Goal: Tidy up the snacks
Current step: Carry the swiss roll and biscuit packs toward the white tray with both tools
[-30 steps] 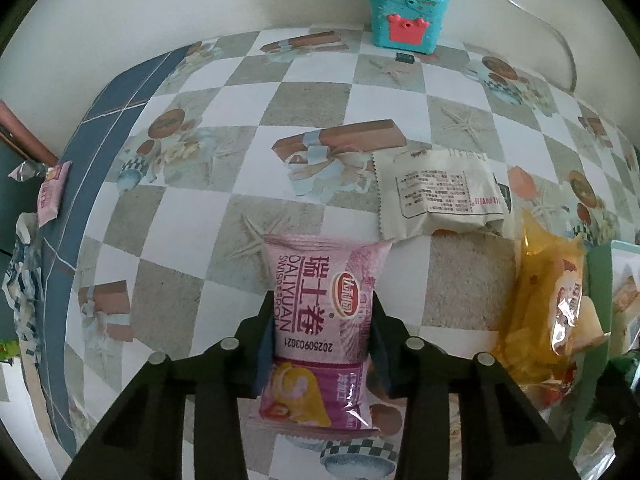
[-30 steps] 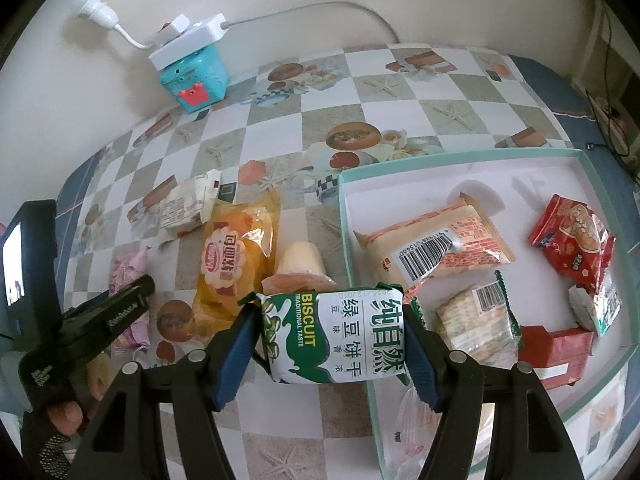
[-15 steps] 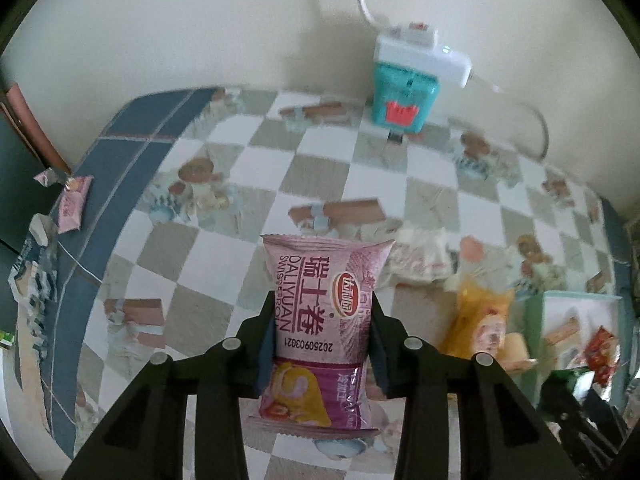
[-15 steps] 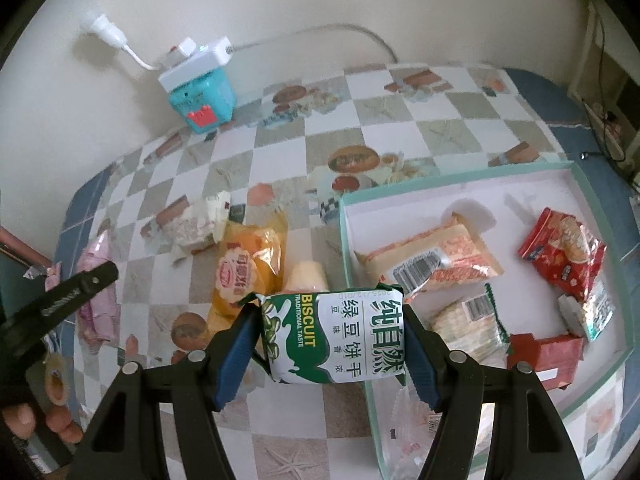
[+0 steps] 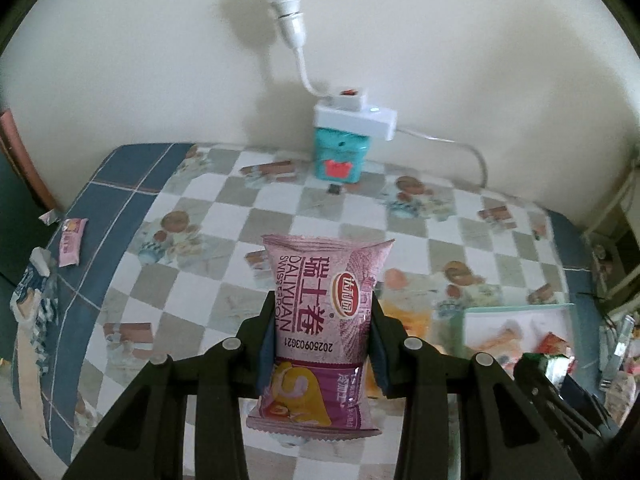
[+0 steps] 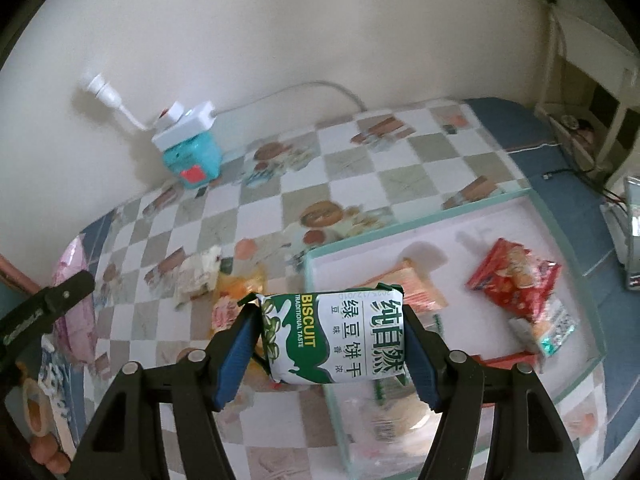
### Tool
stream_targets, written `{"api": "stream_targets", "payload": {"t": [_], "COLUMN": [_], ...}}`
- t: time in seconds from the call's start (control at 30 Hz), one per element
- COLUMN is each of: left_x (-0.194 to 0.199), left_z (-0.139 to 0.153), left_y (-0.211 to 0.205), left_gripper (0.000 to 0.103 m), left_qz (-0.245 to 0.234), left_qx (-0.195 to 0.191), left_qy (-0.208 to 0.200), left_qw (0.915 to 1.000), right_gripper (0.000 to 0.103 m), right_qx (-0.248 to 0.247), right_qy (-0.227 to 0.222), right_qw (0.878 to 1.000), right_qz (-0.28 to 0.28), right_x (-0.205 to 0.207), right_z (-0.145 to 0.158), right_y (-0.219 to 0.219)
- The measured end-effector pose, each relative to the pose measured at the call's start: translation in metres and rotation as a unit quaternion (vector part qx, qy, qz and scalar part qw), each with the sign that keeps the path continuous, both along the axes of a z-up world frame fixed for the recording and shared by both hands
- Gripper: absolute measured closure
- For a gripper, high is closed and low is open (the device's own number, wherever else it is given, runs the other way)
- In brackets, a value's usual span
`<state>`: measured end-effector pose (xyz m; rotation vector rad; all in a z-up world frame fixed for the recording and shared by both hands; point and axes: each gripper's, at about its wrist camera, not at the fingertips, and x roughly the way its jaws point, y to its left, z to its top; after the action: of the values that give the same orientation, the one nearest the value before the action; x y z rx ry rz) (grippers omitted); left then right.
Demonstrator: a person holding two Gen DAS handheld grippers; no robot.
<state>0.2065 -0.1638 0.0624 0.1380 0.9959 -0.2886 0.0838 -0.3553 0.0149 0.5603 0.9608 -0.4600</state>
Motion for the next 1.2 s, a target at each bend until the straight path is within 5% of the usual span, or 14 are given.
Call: {"api": "stream_targets", "payload": {"t": [0.6,0.9,1.2], "left_x": [-0.072,-0.118,-0.121], "left_z": [-0.012,-0.042,-0.067], "left_y": [-0.111,-0.167,-0.178], "left_gripper": [0.062,0.062,0.062], "left_qz": [-0.14,-0.223,-0.224], "left_qx": [-0.019,0.008,0.016], "left_qy": [0.012,0.027,0.044], "left_qw": [0.9899,0.9744,0.9734], "right_gripper": [0.032,0.031,0.031], "right_qx": [0.01,0.015,0.034], "right_qy": [0.035,0.048,0.062], "right_qw": [0.985,0.983,0.982], "right_qz": [-0.167,-0.179,-0.176], "right_x": [-0.082,-0.09,-0.088], "right_z": [-0.027,-0.037,-0.055], "right_y": [-0.108,-0.118,-0.122]}}
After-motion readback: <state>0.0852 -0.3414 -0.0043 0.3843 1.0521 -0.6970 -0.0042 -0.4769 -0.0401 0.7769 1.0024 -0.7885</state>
